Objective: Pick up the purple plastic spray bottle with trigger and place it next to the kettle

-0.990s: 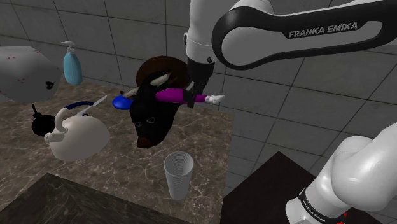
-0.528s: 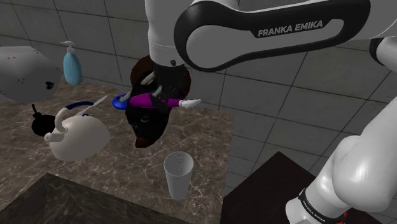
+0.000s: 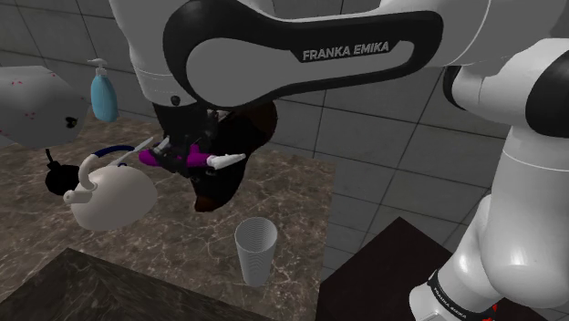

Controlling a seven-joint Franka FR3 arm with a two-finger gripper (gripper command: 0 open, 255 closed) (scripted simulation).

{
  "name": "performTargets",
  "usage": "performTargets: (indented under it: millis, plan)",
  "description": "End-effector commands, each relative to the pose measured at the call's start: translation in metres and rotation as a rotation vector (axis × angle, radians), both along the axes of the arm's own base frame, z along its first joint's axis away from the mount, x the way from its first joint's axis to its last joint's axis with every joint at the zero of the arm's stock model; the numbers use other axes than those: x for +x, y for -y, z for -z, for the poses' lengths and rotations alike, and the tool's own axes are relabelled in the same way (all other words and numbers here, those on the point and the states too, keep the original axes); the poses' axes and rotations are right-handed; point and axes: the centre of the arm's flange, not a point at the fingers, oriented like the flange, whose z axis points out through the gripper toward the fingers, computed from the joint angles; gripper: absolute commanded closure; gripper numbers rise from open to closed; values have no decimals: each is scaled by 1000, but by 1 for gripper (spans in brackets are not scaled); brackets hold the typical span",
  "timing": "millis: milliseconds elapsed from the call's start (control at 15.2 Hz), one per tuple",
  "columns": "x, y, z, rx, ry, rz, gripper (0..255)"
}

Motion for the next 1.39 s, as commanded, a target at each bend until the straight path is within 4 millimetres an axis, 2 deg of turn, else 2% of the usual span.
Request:
performTargets:
  millis: [0,1320]
  plan:
    - [2,-4,7,0,1,2,255]
    - [2,-4,113,0,1,2,255]
